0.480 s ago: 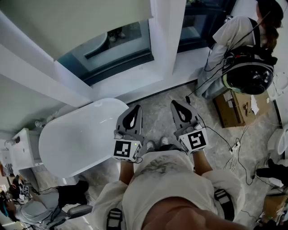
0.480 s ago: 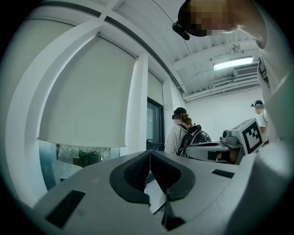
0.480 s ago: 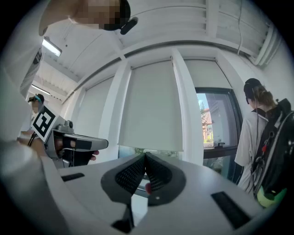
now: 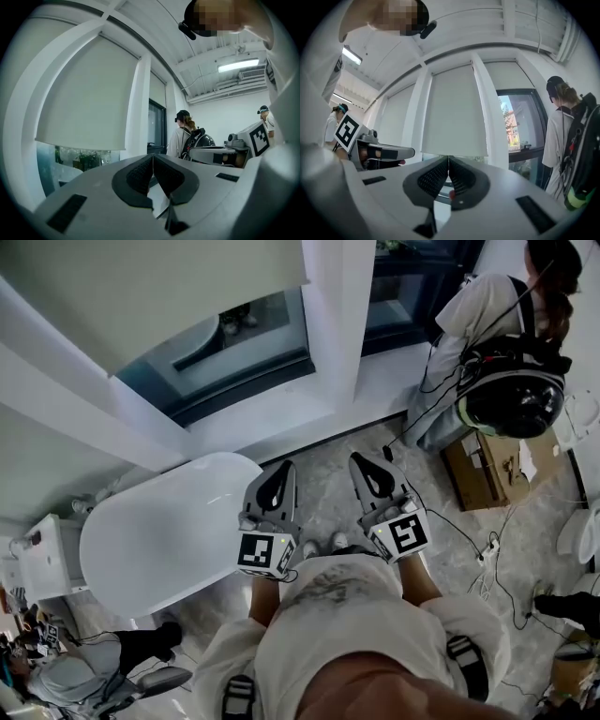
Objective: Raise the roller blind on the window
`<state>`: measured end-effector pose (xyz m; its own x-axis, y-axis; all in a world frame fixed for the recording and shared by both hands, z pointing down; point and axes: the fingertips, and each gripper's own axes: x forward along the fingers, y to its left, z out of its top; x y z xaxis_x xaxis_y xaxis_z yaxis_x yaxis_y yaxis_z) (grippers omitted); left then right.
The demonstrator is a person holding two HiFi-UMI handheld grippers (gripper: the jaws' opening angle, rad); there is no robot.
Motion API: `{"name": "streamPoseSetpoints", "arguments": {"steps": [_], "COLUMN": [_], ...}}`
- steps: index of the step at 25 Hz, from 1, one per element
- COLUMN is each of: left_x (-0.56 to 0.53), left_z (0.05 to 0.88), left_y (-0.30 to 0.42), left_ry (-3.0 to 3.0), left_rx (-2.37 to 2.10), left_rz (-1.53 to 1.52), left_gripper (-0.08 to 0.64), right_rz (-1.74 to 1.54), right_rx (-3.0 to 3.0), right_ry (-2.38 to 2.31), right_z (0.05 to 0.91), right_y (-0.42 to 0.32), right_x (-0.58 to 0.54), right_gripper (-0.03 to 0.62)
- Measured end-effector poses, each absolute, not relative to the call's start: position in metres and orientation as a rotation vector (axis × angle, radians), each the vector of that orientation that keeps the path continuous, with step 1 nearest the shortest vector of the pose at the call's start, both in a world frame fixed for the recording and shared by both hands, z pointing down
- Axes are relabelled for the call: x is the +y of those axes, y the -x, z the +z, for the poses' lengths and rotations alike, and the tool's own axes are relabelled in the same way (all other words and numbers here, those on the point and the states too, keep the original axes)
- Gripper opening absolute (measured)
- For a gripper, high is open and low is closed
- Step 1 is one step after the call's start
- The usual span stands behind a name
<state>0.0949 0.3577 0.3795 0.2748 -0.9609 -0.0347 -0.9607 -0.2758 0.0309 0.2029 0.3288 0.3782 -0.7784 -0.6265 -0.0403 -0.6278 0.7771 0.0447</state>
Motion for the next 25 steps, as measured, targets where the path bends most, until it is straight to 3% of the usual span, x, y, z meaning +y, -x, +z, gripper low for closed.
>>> {"name": "streamPoseSetpoints", "arguments": {"steps": [11,25], "left_x": [0.334,0.245], "left_z": [0.378,0.389], "left_y": [-0.105,-0.05], "left_ry": [-2.484,-2.478], "left_rx": [-1.937,-1.906], "left_rz": [-0.056,-0.063], "left_gripper": [0.009,0.009], "right_rz": [0.111,0.099], "right_rx": [2.972,2.99], "right_ry": [0.978,1.001], "right_z": [0.378,0.388], "right_y": [-0.208,-0.148], "right_x": [0.299,0.21], "right_gripper": [0.063,0.063]}}
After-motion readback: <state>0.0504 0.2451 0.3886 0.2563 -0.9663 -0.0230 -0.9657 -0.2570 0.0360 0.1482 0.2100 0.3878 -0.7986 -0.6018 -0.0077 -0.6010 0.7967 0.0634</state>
